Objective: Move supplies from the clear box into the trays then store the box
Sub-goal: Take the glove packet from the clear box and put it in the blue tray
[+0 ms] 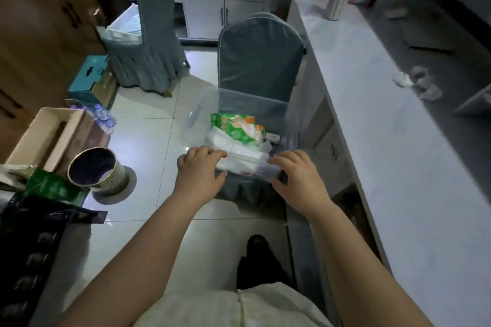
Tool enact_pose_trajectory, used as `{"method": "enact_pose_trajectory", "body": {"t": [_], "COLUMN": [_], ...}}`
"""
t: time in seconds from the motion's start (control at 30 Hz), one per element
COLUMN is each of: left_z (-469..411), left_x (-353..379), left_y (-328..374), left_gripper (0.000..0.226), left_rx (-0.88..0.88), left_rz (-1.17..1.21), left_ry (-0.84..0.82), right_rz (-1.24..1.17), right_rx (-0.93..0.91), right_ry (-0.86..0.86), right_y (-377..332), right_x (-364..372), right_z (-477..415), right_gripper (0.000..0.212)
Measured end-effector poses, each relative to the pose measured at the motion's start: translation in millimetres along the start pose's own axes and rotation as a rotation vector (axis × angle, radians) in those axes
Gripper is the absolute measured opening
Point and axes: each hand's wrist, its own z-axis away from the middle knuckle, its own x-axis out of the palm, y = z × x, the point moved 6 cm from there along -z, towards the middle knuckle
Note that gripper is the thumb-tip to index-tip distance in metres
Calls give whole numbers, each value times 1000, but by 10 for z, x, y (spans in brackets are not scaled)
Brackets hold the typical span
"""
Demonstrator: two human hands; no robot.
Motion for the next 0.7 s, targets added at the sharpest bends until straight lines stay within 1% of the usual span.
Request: {"method": "enact_pose_trajectory", "body": {"t": [0.1, 0.17, 0.3, 0.43, 0.53, 0.6, 0.7], "left_z": [-401, -658, -1236, -1750, -2125, -2375, -2733], "left_x": [251, 407, 593, 823, 1058, 1235, 1541], "left_y": [-5, 39, 77, -38, -231, -385, -621], "left_gripper": [45, 47, 45, 45, 46, 47, 49], "left_rx": [-93, -132, -152, -173, -164, -144, -83], "left_rz": [27, 42, -8, -7, -5, -11, -27], "left_ry": [-70, -124, -123, -162, -226, -286, -426], "right_rz": [-12, -17, -36, -81, -112, -121, -127], "right_rx": [-45, -57, -28, 20, 78, 149, 283], "right_ry": [-91, -166, -261, -323, -380, -435, -486], "right_y": [349, 571, 957, 1232, 1443, 1586, 1765], "right_x": [257, 409, 671, 926, 1205, 1426, 1734], "right_z": [-508, -840, -1462, -1934, -2208, -2377, -2616], "right_gripper": [39, 43, 53, 52, 52, 52, 52]}}
